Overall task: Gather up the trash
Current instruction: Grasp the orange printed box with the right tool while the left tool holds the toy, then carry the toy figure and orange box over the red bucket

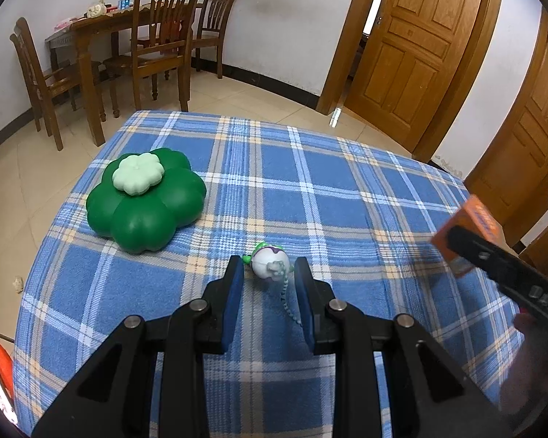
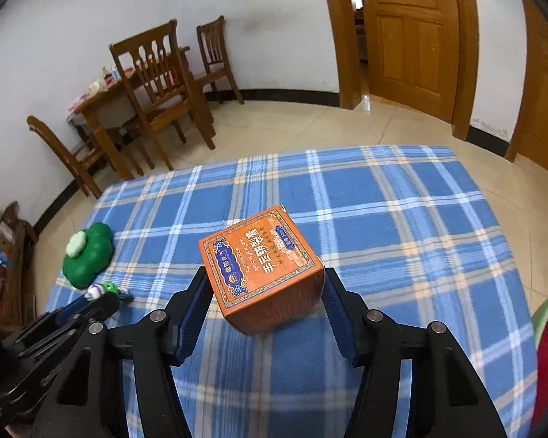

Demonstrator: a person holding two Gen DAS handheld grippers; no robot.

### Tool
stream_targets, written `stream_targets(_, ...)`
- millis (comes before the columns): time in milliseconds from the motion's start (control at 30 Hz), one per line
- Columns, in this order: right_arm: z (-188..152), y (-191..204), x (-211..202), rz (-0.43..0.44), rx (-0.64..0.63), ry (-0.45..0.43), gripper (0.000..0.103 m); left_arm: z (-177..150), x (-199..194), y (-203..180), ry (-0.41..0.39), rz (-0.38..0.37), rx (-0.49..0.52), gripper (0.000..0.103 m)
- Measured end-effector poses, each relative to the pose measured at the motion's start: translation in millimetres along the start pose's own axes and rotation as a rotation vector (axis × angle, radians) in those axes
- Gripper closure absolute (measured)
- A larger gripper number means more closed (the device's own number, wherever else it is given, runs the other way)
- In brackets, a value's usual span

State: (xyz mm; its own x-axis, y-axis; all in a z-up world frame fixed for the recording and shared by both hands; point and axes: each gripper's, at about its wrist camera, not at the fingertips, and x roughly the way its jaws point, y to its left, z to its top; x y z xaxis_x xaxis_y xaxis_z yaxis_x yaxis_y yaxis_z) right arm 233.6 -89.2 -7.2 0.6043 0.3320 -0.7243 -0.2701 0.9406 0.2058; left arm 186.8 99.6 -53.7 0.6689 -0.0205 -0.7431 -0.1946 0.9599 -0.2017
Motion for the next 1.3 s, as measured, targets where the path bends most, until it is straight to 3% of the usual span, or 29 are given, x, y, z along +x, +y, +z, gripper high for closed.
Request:
stream_targets(1000, -62.0, -112.6, -132.7, -0.146, 0.275, -0.129, 0.041, -0.5, -5.2, -17.1, 0.009, -0.090, 0.028, 0.081)
stream_targets(1133, -69.2, -124.2, -147.4, -0.159, 0.305, -0.151, 0.041, -0.2, -9.6, -14.1, 0.016, -0.088, 0.018, 0.065)
stream_targets(1300, -77.6, -138.0, -160.2, -0.159, 0.345, -0.175, 0.041, -4.4, -10.1, -12.5, 0.029, -0.051, 0.033, 0.058)
